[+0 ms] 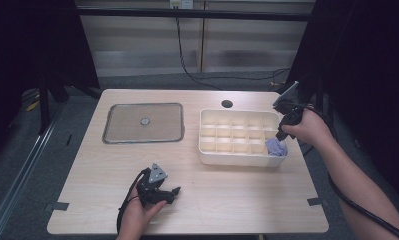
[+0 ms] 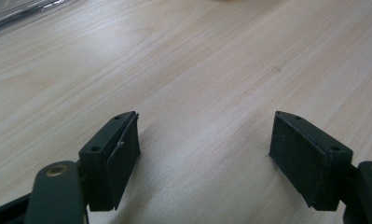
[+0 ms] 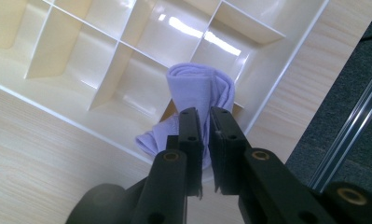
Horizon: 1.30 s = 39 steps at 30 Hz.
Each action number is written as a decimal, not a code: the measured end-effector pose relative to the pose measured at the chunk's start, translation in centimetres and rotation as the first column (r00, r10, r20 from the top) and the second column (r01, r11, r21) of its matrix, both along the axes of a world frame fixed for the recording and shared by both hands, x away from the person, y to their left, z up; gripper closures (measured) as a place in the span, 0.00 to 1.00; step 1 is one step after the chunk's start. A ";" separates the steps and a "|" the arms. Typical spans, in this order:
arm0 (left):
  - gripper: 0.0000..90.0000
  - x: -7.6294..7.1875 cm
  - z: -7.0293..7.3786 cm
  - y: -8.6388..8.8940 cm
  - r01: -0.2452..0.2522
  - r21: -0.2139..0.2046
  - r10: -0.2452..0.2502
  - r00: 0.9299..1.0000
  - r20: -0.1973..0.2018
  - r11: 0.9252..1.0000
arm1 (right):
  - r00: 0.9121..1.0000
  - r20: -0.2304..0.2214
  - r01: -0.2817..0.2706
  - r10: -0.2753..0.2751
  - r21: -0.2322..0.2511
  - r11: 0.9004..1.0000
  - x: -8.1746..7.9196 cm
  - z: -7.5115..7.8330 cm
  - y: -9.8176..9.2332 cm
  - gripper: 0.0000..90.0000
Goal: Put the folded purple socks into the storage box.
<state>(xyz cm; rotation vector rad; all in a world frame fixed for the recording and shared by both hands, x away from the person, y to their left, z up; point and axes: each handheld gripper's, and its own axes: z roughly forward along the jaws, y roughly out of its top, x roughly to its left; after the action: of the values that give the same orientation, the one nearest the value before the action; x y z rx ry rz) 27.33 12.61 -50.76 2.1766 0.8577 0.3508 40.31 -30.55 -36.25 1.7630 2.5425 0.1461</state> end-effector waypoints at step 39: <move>0.26 0.0 0.0 0.0 0.000 0.000 0.000 1.000 -0.001 1.000 | 1.000 -0.008 0.000 0.000 -0.007 1.000 0.6 -3.6 -0.2 1.00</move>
<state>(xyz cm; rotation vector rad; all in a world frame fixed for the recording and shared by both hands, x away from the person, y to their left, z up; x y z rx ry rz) 27.32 12.62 -50.77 2.1765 0.8585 0.3500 40.89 -30.78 -39.80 1.7648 2.5454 0.1301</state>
